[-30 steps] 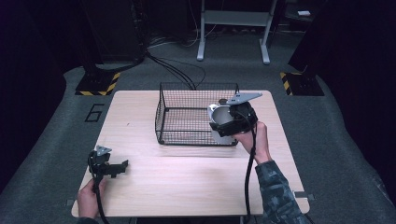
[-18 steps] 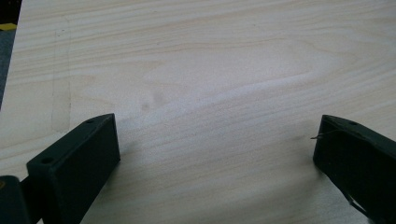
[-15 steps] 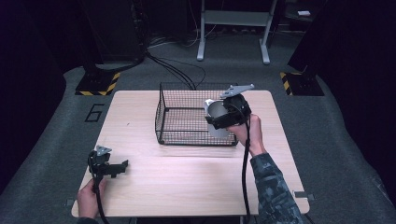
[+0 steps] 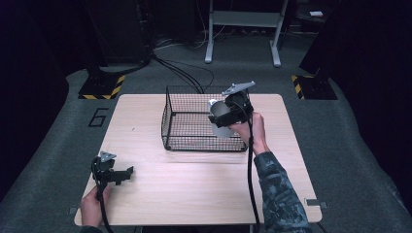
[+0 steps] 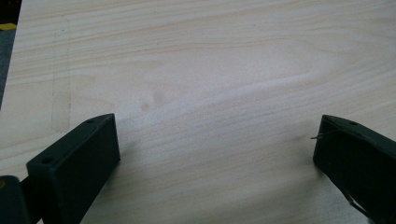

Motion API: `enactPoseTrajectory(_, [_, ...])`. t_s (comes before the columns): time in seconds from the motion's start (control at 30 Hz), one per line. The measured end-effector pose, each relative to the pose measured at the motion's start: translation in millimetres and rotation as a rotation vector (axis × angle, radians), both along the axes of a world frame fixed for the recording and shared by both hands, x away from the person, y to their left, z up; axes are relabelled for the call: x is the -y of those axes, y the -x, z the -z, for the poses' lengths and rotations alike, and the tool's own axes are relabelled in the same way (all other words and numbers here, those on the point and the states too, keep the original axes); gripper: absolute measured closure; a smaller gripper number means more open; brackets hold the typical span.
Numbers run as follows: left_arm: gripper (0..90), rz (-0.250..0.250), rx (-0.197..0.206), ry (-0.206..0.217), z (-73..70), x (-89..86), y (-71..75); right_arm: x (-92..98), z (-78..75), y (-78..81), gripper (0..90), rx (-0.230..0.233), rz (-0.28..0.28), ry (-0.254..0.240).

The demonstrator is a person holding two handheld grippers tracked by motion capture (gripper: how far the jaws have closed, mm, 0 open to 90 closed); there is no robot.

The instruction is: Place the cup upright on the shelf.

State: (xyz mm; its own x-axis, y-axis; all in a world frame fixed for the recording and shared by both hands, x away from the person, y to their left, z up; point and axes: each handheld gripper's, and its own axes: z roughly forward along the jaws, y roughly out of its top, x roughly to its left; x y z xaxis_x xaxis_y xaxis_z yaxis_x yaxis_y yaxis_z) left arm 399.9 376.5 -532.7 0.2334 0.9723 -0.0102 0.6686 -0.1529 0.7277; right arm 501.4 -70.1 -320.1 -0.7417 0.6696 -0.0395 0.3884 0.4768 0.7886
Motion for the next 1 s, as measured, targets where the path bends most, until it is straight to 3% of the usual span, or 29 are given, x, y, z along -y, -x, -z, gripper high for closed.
enactPoseTrajectory(0.03, [0.4, 0.0, 0.0, 0.0, 0.0, 0.0, 0.0, -1.5, 1.1, -1.2, 5.5, -0.018, 0.012, -0.008])
enactPoseTrajectory(0.33, [0.4, 0.001, 0.0, -0.001, 0.0, -0.1, 0.0, -8.5, 3.0, -23.4, 5.5, -0.005, 0.007, 0.018])
enactPoseTrajectory(0.47, [0.3, 0.001, -0.001, -0.001, -0.1, -0.1, -0.1, -13.0, 6.5, -36.1, 5.5, -0.024, 0.028, 0.013])
enactPoseTrajectory(1.0, [0.3, 0.002, -0.002, -0.002, -0.1, -0.2, -0.1, -26.1, 36.9, -69.3, 5.5, -0.079, 0.072, 0.044])
